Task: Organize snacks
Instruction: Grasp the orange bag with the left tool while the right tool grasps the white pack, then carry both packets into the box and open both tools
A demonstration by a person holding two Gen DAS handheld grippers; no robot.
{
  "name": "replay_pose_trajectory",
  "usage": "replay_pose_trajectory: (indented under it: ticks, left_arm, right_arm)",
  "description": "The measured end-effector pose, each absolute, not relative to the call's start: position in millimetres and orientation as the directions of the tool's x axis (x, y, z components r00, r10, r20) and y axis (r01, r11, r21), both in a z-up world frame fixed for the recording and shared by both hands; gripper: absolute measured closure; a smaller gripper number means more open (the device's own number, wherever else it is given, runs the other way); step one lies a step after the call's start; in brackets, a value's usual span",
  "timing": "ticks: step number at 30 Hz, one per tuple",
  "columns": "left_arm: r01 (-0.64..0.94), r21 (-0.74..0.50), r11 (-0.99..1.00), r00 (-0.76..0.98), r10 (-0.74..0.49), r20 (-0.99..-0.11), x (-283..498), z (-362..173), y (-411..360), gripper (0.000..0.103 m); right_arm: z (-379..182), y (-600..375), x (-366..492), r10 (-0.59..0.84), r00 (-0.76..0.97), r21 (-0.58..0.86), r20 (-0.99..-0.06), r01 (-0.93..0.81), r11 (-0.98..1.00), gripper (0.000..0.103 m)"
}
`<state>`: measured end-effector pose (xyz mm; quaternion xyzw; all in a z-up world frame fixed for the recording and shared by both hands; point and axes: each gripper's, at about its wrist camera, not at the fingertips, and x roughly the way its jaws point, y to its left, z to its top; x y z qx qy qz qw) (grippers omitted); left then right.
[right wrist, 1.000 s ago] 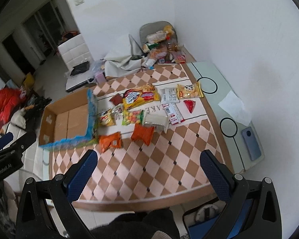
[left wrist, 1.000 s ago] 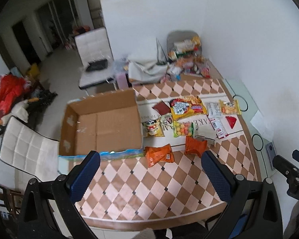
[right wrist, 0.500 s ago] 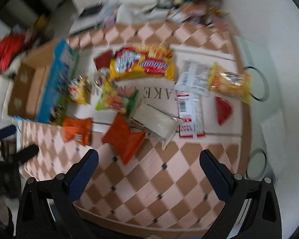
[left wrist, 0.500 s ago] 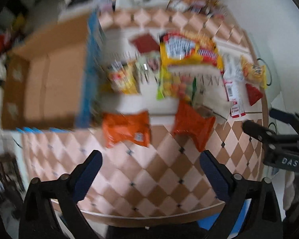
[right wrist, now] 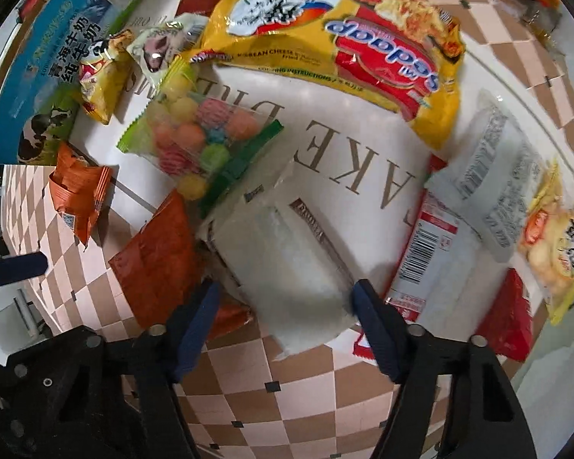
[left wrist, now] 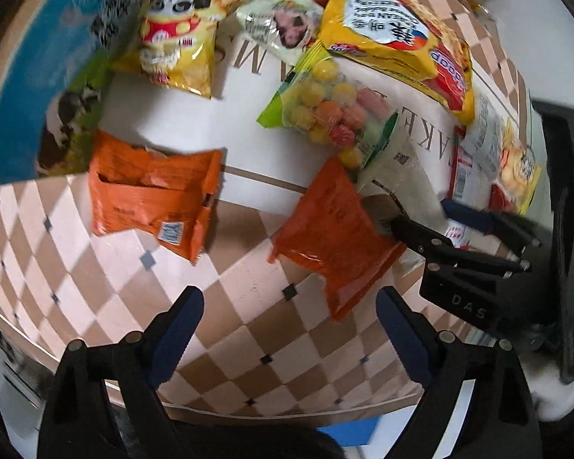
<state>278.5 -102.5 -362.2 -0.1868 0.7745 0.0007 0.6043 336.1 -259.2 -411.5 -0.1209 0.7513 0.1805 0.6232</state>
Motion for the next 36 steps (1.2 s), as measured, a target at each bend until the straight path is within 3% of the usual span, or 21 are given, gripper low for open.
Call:
replay_pose_trajectory:
  ticks: [6, 14, 16, 18, 21, 25, 34, 36]
  left_arm:
    - [-0.399, -0.256, 0.880, -0.220, -0.363, -0.905, 287, -374, -106, 0.011]
    - [-0.527, -0.214, 0.822, -0.270, -0.401, -0.875, 306, -407, -119, 0.011]
    - [-0.526, -0.180, 0.831, -0.288, -0.373, -0.882, 311, -414, -123, 0.011]
    - [-0.500, -0.136, 0.855, -0.305, -0.320, -0.897, 314, -418, -129, 0.015]
    - [-0.392, -0.091, 0.915, -0.330, -0.232, -0.915, 313, -419, -140, 0.027]
    - [-0.249, -0.063, 0.966, -0.314, -0.142, -0.939, 309, -413, -151, 0.032]
    - [-0.122, -0.040, 0.992, -0.261, -0.071, -0.963, 293, -413, -144, 0.034]
    - [-0.112, -0.042, 0.993, -0.244, -0.069, -0.967, 292, -412, -147, 0.036]
  right_arm:
    - [-416, -288, 327, 0.115, -0.190, 0.164, -0.975, -0.262, 0.951, 0.053]
    - [-429, -342, 279, 0.179, -0.221, 0.176, -0.959, 0.032, 0.984, 0.053]
    - [-435, -348, 273, 0.203, -0.225, 0.187, -0.953, 0.092, 0.978, 0.047]
    - [-435, -355, 278, 0.216, -0.236, 0.189, -0.947, 0.134, 0.973, 0.042]
    - [-435, -366, 278, 0.221, -0.233, 0.187, -0.947, 0.159, 0.969, 0.041]
    - [-443, -348, 275, 0.208, -0.232, 0.176, -0.950, 0.154, 0.972, 0.041]
    - [-446, -310, 260, 0.138, -0.247, 0.113, -0.959, 0.116, 0.987, 0.040]
    - [-445, -303, 259, 0.120, -0.234, 0.099, -0.965, 0.100, 0.990, 0.045]
